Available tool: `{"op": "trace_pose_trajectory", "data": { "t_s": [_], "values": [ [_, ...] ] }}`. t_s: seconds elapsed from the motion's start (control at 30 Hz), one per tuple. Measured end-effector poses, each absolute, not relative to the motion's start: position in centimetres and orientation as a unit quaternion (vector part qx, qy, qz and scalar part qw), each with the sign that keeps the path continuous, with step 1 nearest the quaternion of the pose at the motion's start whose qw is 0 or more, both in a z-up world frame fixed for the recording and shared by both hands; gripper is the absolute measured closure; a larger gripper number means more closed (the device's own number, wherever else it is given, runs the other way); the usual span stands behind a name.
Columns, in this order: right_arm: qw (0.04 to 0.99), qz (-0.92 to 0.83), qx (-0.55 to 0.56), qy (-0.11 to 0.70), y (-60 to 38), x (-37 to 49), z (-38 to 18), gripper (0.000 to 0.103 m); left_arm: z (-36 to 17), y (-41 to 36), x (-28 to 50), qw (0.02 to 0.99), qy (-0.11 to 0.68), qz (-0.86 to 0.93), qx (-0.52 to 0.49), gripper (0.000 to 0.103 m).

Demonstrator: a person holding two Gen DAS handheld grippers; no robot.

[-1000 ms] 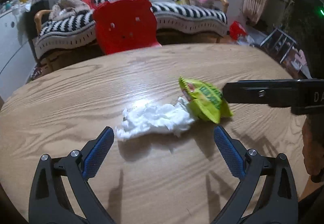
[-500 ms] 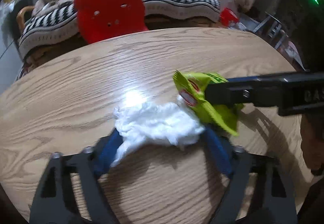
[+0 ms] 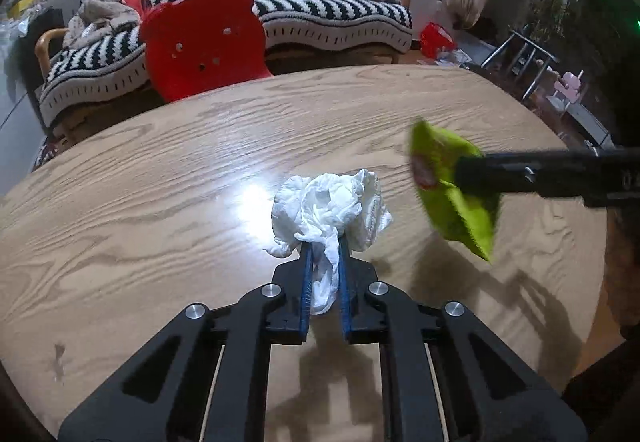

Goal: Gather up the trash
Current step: 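Carry the tissue and popcorn bag over the bin and open both tools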

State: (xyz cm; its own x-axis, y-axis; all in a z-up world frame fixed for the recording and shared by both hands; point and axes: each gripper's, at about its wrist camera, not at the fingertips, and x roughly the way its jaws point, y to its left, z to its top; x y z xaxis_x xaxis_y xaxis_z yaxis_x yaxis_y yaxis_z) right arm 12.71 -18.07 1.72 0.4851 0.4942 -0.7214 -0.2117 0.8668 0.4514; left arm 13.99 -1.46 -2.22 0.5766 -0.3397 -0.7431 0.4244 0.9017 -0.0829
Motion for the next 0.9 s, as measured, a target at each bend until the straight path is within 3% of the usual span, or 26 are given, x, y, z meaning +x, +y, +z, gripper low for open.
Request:
{"op": "trace_pose_trajectory", "data": {
  "t_s": [0.43, 0.9],
  "values": [
    [0.904, 0.079, 0.107, 0.406, -30.2, -3.3, 3.8, 0.059, 2.0, -10.7, 3.2, 0.904, 0.367, -0.207, 0.066, 0.092],
    [0.902, -0.107, 0.170, 0.382, -49.2, -17.3, 1.1, 0.059, -1.1, -30.3, -6.2, 0.832, 0.361, -0.410, 0.099, 0.092]
  ]
}}
